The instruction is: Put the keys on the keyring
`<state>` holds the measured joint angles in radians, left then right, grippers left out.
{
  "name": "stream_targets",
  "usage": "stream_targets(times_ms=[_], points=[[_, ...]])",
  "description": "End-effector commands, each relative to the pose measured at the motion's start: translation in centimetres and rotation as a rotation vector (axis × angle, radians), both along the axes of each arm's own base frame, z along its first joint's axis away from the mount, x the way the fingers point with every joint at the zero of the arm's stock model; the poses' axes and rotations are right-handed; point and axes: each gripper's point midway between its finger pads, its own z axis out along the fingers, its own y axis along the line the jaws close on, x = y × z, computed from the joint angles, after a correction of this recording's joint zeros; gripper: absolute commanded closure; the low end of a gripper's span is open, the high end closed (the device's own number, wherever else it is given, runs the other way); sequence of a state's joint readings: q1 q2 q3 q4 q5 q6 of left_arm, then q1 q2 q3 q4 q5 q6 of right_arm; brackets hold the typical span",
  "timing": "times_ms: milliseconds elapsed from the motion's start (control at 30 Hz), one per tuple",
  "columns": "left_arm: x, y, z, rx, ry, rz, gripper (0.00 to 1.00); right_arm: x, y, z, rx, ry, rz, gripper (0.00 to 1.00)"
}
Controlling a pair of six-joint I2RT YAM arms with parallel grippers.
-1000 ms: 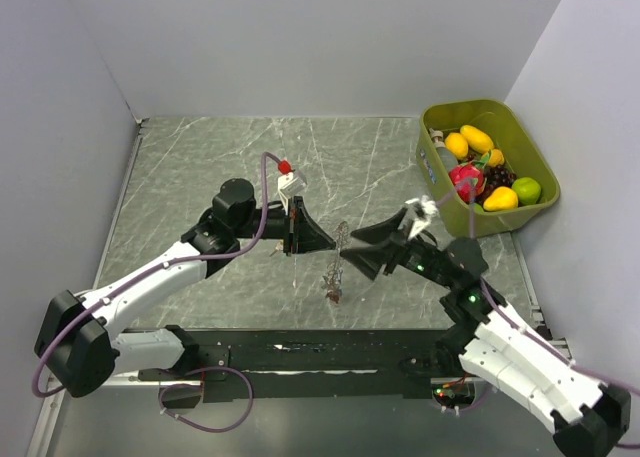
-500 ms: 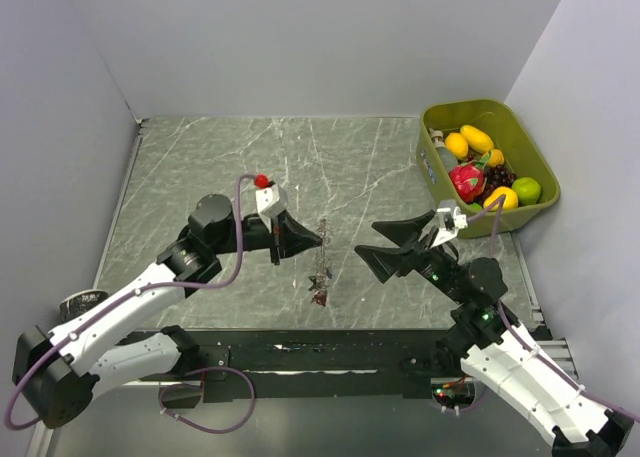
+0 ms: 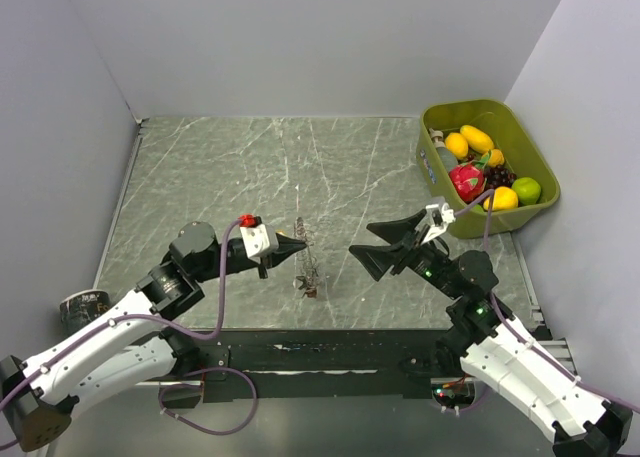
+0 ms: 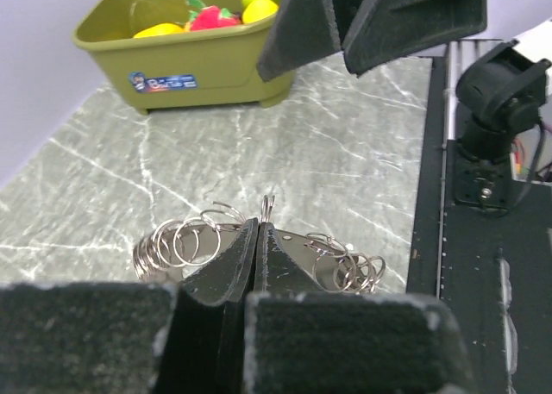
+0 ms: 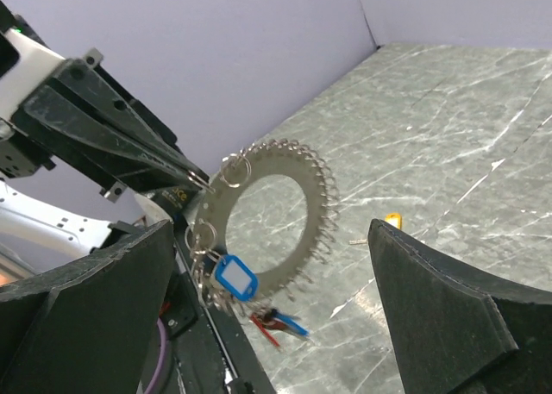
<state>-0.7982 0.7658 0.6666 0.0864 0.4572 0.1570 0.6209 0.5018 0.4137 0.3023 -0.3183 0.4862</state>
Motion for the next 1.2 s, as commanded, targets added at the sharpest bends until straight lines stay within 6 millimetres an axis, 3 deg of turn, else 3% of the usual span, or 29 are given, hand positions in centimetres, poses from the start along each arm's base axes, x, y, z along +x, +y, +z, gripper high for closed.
stream_targets(times_ms=[0, 367, 467, 600, 933, 1033, 1067, 1100, 1133, 1167], points=[[0.8, 0.5, 2.3, -0.035, -0.046, 0.056, 0.99, 0.1, 0.0, 2.5, 0.010, -0.057, -0.002, 0.01], [3.1, 0.1, 0.4, -0.001, 0.160, 0.131, 0.99, 0.9, 0.1, 1.4, -0.027, -0.029, -0.020, 0.01], [4.2, 1.0, 0.4, -0.024, 0.236, 0.145, 0.99, 1.1, 0.4, 0.9, -0.039, -0.016, -0.016, 0.01], [6.6, 4.4, 1.1, -0.105, 0.277, 0.225, 0.99, 1.4, 0.7, 0.3, -0.060, 0.003, -0.008, 0.01], [9.6, 11.5, 0.8, -0.155, 0.280, 0.440, 0.99, 2.6, 1.5, -1.8, -0.148, 0.079, -0.007, 0.01], [10.7, 14.1, 0.5, -0.185, 0.273, 0.528, 0.99, 3.6, 1.9, -2.6, -0.213, 0.110, -0.012, 0.00], [10.8, 14.6, 0.3, -0.199, 0.276, 0.539, 0.99, 4.4, 2.1, -4.0, -0.253, 0.152, -0.022, 0.00], [11.3, 15.7, 0.9, -0.242, 0.263, 0.567, 0.99, 5.3, 2.0, -3.3, -0.268, 0.157, -0.060, 0.01], [11.1, 15.5, 0.0, -0.247, 0.284, 0.553, 0.99, 5.9, 2.2, -5.3, -0.329, 0.222, -0.062, 0.01], [11.4, 16.3, 0.0, -0.267, 0.279, 0.574, 0.99, 6.3, 2.4, -5.7, -0.361, 0.225, -0.056, 0.01]])
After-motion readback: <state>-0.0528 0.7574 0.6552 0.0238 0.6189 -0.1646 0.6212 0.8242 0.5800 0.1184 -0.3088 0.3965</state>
